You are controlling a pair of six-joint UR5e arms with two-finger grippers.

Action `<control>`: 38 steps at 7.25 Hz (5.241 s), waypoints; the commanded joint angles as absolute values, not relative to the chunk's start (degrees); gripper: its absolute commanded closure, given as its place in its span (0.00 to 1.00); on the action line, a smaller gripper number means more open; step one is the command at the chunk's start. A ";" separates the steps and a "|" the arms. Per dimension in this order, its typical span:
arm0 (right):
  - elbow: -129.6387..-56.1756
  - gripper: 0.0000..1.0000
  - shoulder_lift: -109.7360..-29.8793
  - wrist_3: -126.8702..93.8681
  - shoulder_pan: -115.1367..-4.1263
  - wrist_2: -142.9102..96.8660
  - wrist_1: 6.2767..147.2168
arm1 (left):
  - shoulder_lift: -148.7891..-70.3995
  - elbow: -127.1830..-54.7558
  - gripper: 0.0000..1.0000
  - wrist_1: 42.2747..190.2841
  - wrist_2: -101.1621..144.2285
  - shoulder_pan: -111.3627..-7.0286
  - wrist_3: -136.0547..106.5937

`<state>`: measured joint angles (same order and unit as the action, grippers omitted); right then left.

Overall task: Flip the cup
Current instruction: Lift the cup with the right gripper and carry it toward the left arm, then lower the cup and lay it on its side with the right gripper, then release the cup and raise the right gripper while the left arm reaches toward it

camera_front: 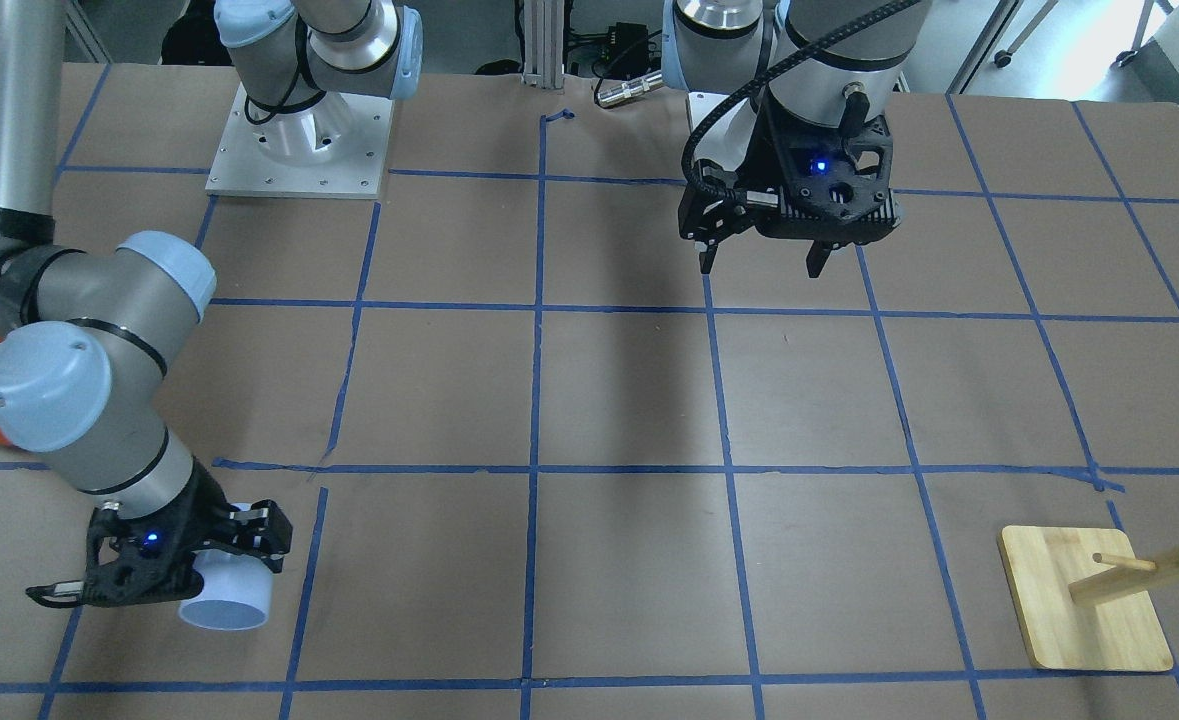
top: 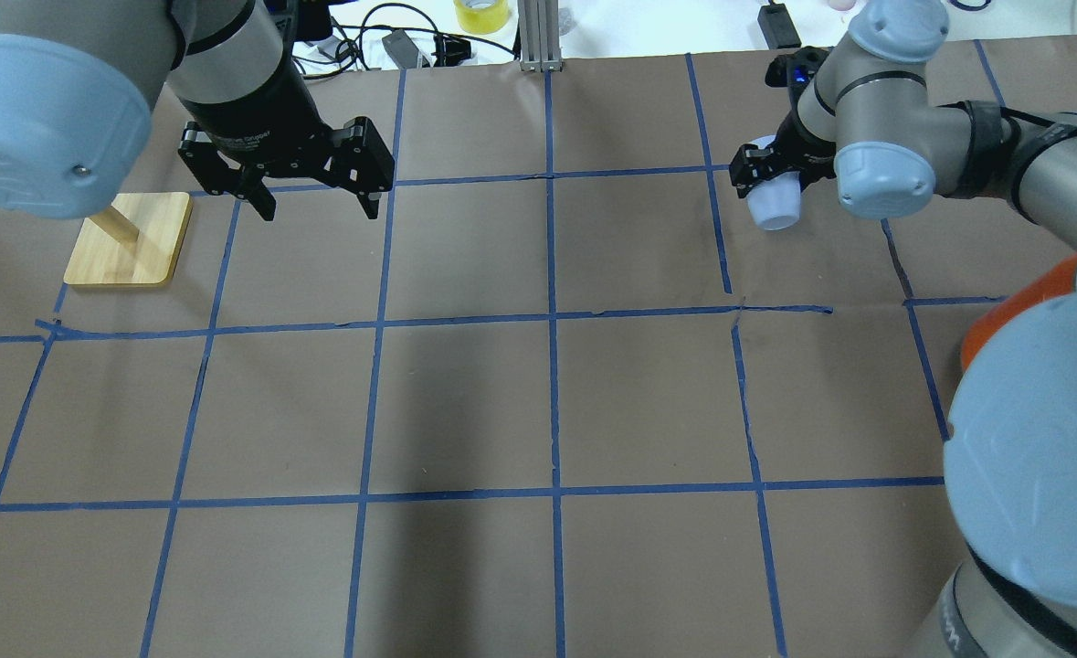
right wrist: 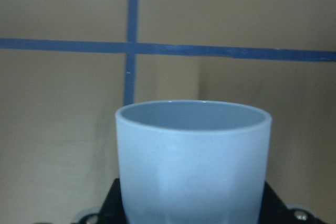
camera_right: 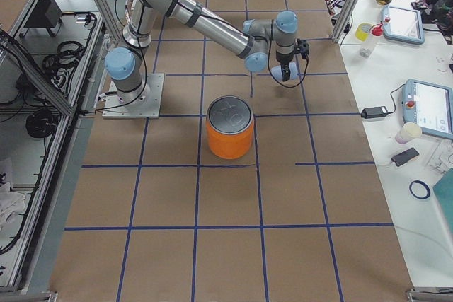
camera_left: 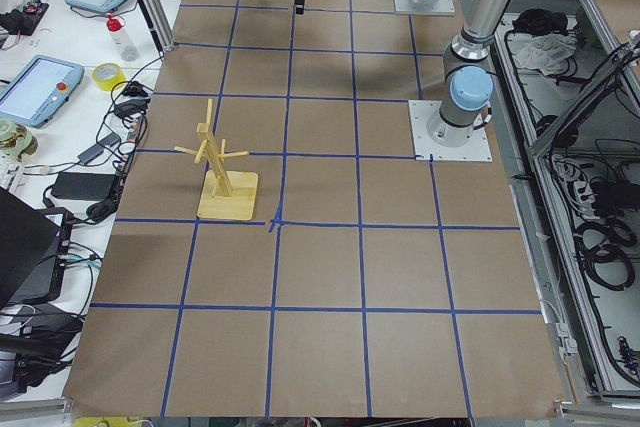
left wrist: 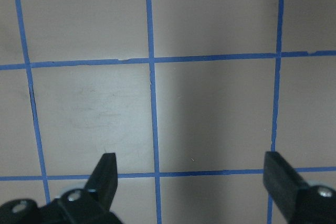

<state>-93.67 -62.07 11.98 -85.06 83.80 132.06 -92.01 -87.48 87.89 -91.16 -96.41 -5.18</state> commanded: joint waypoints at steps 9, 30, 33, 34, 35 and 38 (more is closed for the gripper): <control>-94.04 0.45 -57.33 51.16 -113.01 84.98 143.26 | -91.76 -87.63 0.00 88.15 -91.31 -95.72 -4.14; -94.13 0.00 -92.42 51.26 -95.24 89.12 100.87 | -94.82 -98.23 0.00 73.99 -77.88 -92.99 -1.58; -94.22 0.00 -97.38 30.95 -89.56 89.21 91.86 | -100.26 -100.19 0.00 68.04 -65.44 -91.24 -0.62; -93.96 0.00 -97.21 22.15 -89.56 89.12 92.54 | -102.72 -100.54 0.00 64.63 -64.61 -91.14 -0.53; -93.78 0.00 -97.12 13.01 -89.65 89.21 92.55 | -104.92 -101.24 0.00 60.95 -63.29 -90.97 -0.09; -93.16 0.00 -97.29 2.29 -89.65 89.03 92.55 | -109.24 -102.74 0.00 55.66 -56.83 -90.53 2.45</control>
<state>-93.19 -97.11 4.89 -89.65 89.19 92.53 -107.63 -101.91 58.08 -61.14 -90.76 1.57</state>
